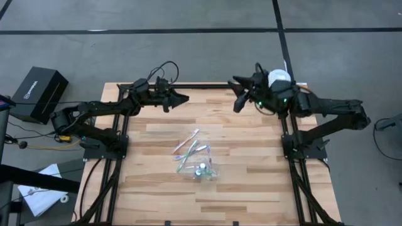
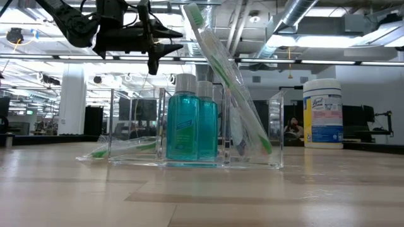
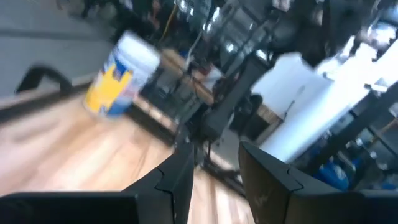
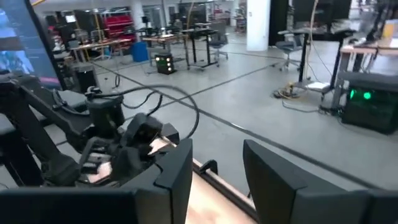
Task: Pick & Place toothbrushing station
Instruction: Put the orange toothbrush into the center transparent organizer
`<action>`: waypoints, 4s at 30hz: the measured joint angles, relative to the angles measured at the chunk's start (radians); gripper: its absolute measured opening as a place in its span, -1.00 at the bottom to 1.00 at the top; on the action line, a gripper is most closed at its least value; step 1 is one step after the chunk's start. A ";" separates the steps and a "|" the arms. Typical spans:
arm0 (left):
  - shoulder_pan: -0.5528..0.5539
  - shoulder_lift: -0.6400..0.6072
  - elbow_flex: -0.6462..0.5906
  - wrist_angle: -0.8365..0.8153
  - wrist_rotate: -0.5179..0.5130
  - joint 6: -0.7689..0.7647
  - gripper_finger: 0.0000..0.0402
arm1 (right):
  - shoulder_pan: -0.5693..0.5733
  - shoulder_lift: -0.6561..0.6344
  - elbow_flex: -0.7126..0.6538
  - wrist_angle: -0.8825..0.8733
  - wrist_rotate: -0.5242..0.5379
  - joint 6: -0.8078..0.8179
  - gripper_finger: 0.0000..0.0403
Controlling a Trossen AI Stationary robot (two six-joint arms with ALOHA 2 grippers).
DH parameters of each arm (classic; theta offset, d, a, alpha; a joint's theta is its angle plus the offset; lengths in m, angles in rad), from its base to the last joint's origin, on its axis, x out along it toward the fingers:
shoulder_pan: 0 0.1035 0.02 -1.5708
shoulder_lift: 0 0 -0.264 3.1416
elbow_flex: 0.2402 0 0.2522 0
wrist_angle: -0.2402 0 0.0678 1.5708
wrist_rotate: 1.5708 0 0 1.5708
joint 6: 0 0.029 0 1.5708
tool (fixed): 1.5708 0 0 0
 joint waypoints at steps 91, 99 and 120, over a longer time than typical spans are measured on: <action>-0.209 0.656 0.375 -0.818 -0.157 0.478 -0.53 | -0.273 -0.043 -0.001 0.103 -0.553 -0.034 -0.41; -0.209 0.659 0.372 -0.793 -0.144 0.446 -0.94 | -0.273 -0.043 0.000 0.114 -0.554 -0.034 -0.41; -0.116 0.294 0.370 -0.390 -0.165 0.311 -0.99 | -0.274 -0.044 0.000 0.114 -0.572 -0.046 -0.41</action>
